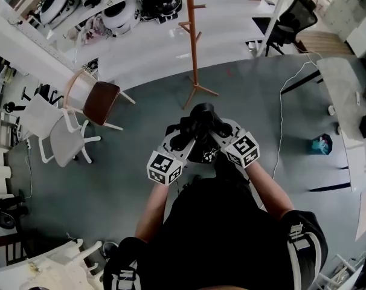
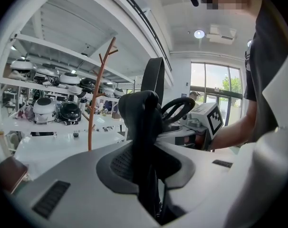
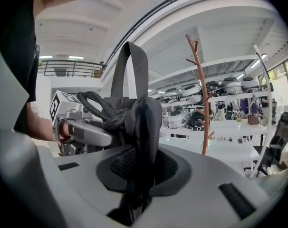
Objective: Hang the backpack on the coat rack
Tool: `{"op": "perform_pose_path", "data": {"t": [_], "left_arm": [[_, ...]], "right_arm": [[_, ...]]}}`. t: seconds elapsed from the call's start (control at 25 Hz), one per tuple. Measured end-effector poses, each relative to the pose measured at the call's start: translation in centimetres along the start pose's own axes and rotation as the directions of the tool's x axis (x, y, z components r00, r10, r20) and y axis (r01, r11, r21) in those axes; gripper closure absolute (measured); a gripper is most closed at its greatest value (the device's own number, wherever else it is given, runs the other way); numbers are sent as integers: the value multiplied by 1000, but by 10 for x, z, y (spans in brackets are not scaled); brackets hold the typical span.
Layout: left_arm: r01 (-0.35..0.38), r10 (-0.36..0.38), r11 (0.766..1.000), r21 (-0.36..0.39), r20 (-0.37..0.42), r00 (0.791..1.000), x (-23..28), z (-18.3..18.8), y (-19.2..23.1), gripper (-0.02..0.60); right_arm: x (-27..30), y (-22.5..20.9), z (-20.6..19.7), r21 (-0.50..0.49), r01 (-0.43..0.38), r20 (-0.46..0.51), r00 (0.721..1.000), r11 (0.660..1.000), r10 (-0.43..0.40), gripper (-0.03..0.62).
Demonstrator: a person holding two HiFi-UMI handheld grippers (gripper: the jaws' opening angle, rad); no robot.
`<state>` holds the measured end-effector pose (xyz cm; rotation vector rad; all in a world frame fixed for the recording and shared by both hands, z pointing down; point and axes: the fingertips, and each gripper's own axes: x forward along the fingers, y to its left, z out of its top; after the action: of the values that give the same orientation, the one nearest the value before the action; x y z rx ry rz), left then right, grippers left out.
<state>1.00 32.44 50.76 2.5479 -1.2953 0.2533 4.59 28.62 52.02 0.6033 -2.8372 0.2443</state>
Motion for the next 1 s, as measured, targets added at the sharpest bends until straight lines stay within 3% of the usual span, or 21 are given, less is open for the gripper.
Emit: {"op": "perform_pose_path", "data": {"t": [1.0], "left_arm": [[-202,203,978,-53,7,979,136,56,55,486]], "right_arm": [[29,-154,31,-8,-181,-23,983,983,181,514]]}}
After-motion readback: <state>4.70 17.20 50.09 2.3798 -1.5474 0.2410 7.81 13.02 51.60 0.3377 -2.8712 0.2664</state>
